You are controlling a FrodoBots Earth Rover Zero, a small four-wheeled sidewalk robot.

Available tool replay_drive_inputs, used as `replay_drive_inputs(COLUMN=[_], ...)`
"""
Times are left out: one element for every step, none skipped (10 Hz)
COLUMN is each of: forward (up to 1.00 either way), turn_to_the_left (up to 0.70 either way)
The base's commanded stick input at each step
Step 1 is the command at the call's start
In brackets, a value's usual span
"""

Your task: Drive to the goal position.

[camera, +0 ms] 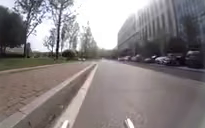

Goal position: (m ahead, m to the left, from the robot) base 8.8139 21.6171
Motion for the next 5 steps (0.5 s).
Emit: replay_drive_inputs(forward=[0.7,0.7,0.7,0.7,0.7], turn_to_the_left=[-0.14,-0.14,-0.14,-0.14,-0.14])
